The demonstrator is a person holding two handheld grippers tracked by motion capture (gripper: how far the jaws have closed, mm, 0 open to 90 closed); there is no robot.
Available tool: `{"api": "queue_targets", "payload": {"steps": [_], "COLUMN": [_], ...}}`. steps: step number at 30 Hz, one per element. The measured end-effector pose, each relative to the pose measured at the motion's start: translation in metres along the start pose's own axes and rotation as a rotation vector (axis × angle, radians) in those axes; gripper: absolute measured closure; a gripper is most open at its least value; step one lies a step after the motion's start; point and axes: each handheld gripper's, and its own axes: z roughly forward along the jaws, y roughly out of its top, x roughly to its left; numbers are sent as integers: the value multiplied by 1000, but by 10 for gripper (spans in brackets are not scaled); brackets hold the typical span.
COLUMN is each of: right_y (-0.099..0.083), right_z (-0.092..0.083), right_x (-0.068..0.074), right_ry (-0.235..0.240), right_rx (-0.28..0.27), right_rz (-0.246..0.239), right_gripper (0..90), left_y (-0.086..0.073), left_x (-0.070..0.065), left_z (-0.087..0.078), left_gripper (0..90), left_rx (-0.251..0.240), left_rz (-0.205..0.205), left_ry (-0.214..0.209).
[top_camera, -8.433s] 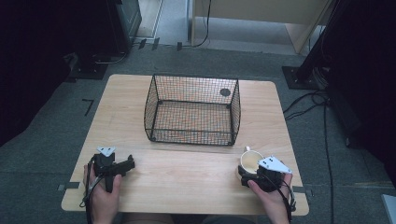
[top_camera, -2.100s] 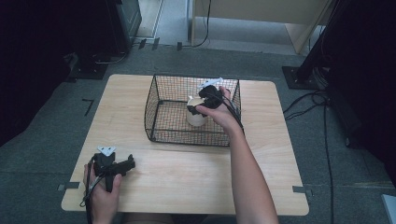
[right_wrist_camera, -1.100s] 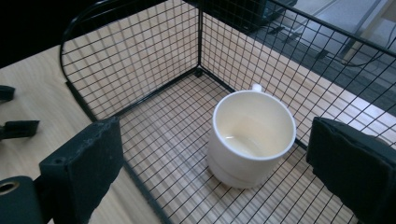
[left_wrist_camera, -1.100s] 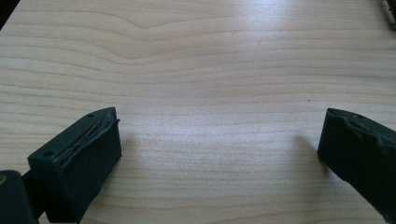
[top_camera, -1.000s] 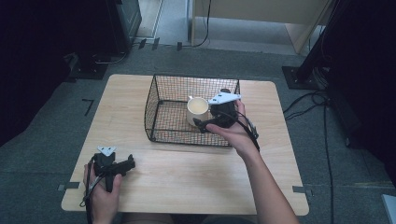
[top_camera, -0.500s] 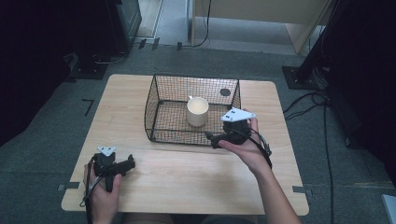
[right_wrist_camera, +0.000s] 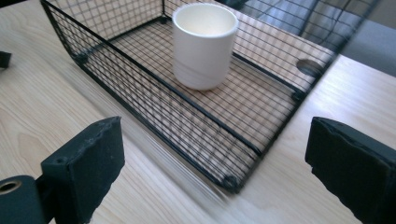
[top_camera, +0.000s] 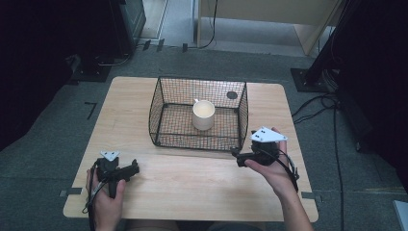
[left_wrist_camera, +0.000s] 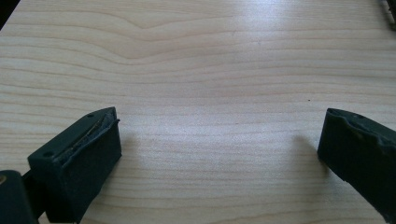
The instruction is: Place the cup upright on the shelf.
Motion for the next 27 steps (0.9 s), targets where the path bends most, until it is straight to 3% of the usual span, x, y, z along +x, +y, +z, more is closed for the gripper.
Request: {"api": "queue_targets", "payload": {"steps": [10, 27], "right_y": [-33, -104], "right_z": [-17, -38], "right_x": [-21, -57], "right_ry": [-50, -157], "right_rx": [5, 55], "right_rz": [62, 194], "right_gripper": [43, 42], "left_y": [0, 0], "left_x": [0, 0], "left_z": [0, 0], "left_gripper": [0, 0], "left_rx": [2, 2], "left_rz": [4, 3], "left_ry": [1, 0]}}
